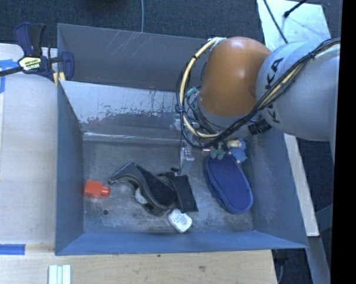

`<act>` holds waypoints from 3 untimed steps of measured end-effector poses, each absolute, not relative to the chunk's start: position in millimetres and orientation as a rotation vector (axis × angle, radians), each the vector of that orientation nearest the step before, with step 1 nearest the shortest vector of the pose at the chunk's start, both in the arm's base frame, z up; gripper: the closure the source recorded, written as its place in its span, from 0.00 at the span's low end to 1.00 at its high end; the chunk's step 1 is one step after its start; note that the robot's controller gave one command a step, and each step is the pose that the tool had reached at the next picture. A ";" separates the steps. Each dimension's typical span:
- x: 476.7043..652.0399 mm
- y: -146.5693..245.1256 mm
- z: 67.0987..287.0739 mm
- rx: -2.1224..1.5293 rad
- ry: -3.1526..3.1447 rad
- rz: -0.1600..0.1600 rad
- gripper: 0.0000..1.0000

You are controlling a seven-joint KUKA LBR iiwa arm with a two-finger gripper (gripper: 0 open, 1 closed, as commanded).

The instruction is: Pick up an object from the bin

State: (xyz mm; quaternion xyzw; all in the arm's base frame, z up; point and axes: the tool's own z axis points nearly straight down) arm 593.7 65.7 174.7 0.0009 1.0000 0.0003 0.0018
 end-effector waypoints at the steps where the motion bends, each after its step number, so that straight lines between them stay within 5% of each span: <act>1: 554.8 125.9 94.4 -0.065 3.136 -0.004 0.00; 2: 549.8 132.7 87.3 -0.367 3.093 0.001 0.00; 3: 513.2 215.3 83.7 -0.569 3.064 -0.006 0.00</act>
Offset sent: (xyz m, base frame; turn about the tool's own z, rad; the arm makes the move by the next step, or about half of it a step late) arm -0.0453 0.0683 -0.0918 -0.0437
